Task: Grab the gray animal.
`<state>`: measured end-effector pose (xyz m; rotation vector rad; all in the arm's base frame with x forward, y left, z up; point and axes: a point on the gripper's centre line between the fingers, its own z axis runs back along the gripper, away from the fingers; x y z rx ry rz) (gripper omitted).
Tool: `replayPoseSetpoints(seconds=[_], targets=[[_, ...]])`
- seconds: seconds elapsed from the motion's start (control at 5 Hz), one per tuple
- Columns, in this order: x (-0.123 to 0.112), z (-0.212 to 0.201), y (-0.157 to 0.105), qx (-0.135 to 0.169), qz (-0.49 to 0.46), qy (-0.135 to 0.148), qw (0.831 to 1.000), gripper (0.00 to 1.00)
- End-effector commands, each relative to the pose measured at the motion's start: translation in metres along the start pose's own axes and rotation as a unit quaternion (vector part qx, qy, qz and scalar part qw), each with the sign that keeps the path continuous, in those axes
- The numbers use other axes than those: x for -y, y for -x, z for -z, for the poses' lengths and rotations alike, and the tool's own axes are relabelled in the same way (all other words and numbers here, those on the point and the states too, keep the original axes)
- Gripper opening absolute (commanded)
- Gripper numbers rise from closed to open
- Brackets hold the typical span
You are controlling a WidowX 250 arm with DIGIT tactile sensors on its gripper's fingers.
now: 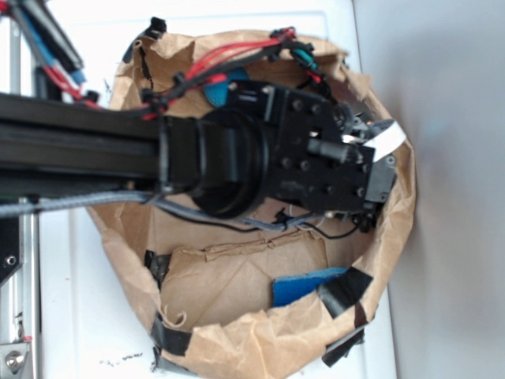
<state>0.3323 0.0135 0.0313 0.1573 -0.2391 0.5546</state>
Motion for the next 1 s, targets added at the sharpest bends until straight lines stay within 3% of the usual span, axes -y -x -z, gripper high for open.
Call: replayPoseSetpoints(seconds=[0.0,0.2,0.4,0.6,0.8], targets=[[-0.013,-0.031,0.003,0.01,0.017,0.036,0.999,0.0],[-0.023,-0.073,0.011,-0.021,0.051,0.088,0.995,0.0],[-0.043,-0.121,0.026,-0.063,0.132,0.115,0.983,0.0],[-0.05,-0.122,0.042,-0.04,0.17,0.106,0.979,0.0],[-0.04,-0.122,0.07,0.055,0.226,0.038,0.972,0.0]])
